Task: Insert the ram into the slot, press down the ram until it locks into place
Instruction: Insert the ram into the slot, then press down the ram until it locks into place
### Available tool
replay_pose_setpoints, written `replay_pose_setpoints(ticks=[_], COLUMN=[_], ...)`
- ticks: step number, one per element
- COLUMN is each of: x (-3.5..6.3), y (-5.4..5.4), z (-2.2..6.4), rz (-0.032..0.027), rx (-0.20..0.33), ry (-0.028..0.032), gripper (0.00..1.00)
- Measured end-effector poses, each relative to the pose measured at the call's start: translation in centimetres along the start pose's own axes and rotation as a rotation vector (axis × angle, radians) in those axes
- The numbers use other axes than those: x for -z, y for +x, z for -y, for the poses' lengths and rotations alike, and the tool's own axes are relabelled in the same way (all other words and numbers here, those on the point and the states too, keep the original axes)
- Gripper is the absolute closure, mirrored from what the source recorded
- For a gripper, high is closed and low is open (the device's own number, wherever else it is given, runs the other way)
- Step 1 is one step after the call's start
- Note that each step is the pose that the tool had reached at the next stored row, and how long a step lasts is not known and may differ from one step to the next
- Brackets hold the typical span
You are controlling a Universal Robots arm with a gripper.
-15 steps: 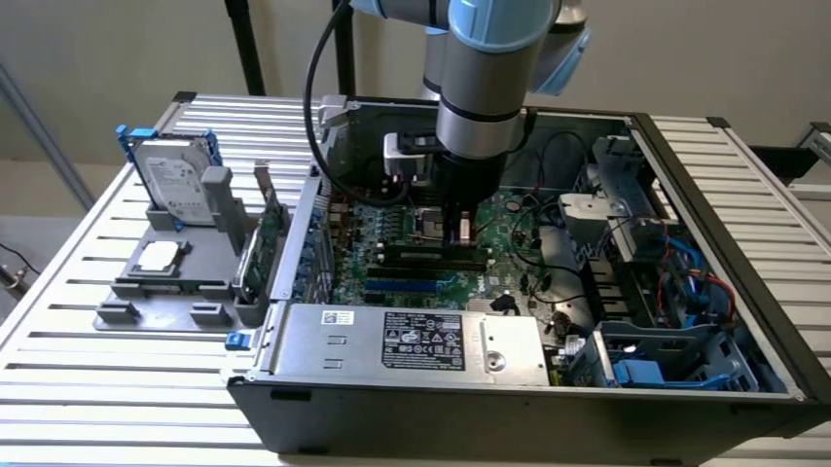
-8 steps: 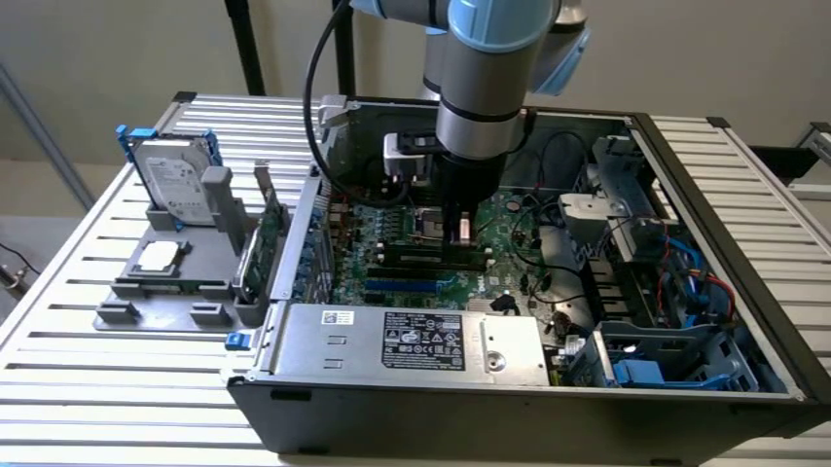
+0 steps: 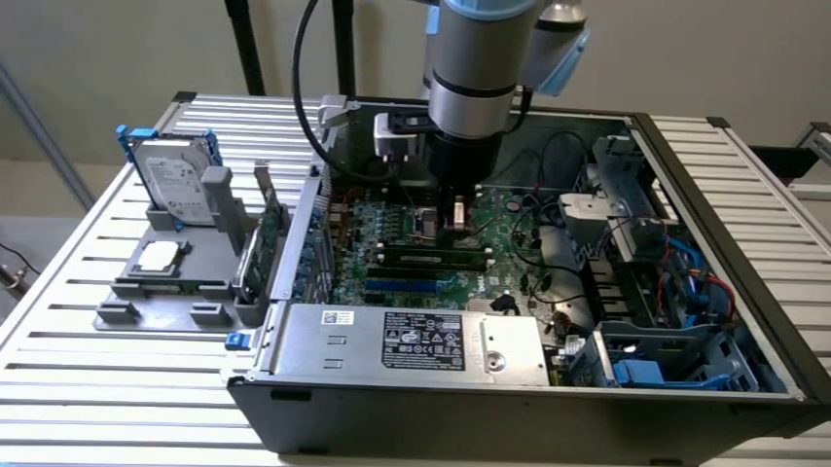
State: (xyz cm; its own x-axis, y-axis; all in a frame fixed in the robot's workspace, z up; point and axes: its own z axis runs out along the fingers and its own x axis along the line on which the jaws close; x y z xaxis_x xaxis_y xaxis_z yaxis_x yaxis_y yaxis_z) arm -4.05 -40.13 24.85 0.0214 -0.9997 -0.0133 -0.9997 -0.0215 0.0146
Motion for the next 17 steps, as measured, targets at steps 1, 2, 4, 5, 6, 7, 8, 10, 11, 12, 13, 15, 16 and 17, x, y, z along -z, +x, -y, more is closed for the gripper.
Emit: replay_pose_setpoints(ticks=[1, 2, 4, 5, 6, 7, 8, 10, 11, 12, 13, 15, 16, 17], x=[0.06, 0.07, 0.08, 0.09, 0.1, 0.11, 0.12, 0.17, 0.18, 0.19, 0.19, 0.21, 0.21, 0.22], y=[0.0, -0.01, -0.01, -0.01, -0.01, -0.01, -0.01, -0.01, -0.01, -0.01, -0.01, -0.01, -0.01, -0.01], z=[-0.2, -0.31, -0.33, -0.34, -0.34, -0.34, -0.34, -0.34, -0.34, -0.34, -0.34, -0.34, -0.34, -0.34], rz=[0.0, 0.0002, 0.0003, 0.0001, 0.0001, 0.0001, 0.0001, 0.0, 0.0, 0.0001, 0.0001, 0.0, 0.0001, 0.0001], rx=[0.0, 0.0, 0.0, 0.0, 0.0, 0.0, 0.0, 0.0, 0.0, 0.0, 0.0, 0.0, 0.0, 0.0], ry=[0.0, 0.0, 0.0001, 0.0, -0.0001, -0.0001, 0.0, -0.0001, -0.0001, 0.0, 0.0, -0.0001, -0.0001, 0.0], gripper=[0.81, 0.81, 0.89, 0.89, 0.89, 0.89, 0.89, 0.89, 0.89, 0.89, 0.89, 0.89, 0.89, 0.89])
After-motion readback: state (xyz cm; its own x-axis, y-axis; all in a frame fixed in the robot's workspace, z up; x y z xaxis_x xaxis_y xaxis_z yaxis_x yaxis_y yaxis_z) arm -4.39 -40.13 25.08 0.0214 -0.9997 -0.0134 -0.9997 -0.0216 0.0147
